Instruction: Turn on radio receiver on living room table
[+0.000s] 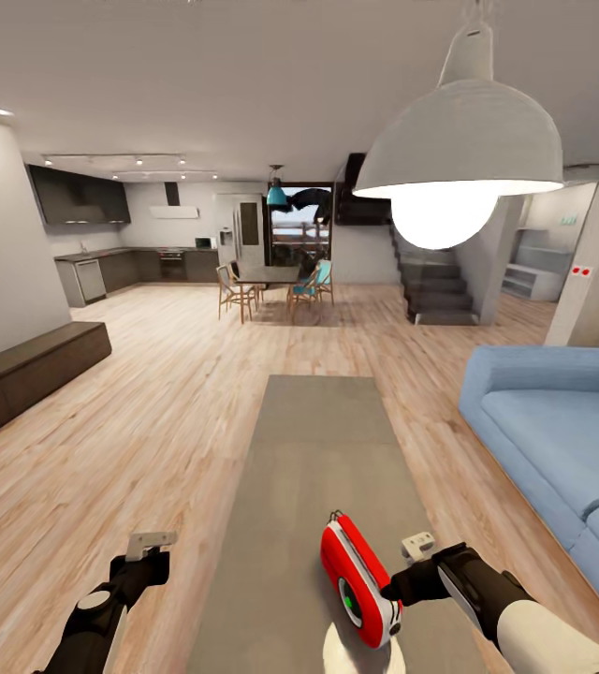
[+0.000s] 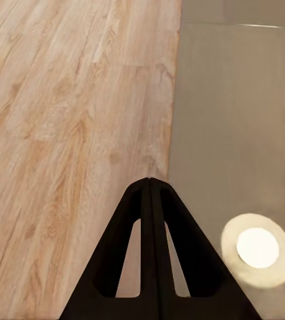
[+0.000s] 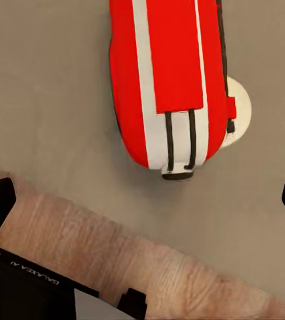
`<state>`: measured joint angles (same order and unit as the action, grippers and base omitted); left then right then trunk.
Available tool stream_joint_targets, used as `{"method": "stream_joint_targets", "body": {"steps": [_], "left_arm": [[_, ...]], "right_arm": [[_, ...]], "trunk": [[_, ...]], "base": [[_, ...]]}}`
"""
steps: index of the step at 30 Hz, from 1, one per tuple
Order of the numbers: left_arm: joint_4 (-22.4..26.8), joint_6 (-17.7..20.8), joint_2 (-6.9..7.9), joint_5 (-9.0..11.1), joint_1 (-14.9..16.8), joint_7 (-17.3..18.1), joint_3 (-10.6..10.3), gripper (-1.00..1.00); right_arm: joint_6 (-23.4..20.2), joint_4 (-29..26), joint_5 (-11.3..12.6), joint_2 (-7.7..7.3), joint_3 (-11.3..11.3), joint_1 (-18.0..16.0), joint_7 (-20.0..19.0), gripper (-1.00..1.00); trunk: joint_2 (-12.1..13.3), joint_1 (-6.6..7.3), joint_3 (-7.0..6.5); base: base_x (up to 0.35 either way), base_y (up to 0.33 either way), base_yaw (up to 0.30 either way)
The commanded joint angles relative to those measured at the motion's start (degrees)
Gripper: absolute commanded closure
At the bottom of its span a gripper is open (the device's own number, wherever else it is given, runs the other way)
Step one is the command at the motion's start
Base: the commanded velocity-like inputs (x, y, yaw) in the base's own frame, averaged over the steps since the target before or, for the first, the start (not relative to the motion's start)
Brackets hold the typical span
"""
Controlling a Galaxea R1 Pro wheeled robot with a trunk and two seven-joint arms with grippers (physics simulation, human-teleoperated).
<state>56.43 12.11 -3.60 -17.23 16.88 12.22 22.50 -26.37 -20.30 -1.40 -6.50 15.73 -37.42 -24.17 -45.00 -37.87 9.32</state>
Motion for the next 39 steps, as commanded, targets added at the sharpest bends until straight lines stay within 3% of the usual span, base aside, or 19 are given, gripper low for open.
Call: {"method": "stream_joint_targets", "body": {"steps": [1,13,24,34,36,39], "left_arm": [[0.00,0.01,0.00,0.00,0.00,0.00,0.00,1.00],[0.00,-0.07,0.00,0.00,0.00,0.00,0.00,1.00],[0.00,-0.16,-0.09,0.00,0.00,0.00,0.17,1.00],[-1.60,-0.26,0.11,-0.08,0.00,-0.15,0.54,1.00],[-4.37,-0.28,1.11,-0.09,0.00,-0.26,0.71,1.00],[-11.07,-0.78,3.81,0.06,0.00,-0.32,0.71,1.00]], "right_arm": [[0.00,0.00,0.00,0.00,0.00,0.01,0.00,-1.00],[0.00,0.00,0.00,0.00,0.00,0.01,0.00,-1.00],[0.30,0.28,0.18,0.00,0.00,0.00,0.16,-1.00],[10.29,8.02,0.33,0.07,0.00,0.04,0.25,-1.00],[12.77,10.30,0.36,0.12,-0.02,0.03,0.26,-1.00],[16.30,13.99,0.47,0.16,-0.07,0.05,0.26,-1.00]], "trunk": [[0.42,0.23,-0.18],[5.23,2.86,-2.34],[5.23,2.86,-2.34],[5.23,2.86,-2.34],[5.23,2.86,-2.34],[5.23,2.86,-2.34]], "base": [[-0.321,0.000,0.000],[-0.285,0.000,0.000],[-0.010,0.000,0.000],[0.000,0.000,0.000],[0.000,0.000,0.000],[0.000,0.000,0.000]]}}
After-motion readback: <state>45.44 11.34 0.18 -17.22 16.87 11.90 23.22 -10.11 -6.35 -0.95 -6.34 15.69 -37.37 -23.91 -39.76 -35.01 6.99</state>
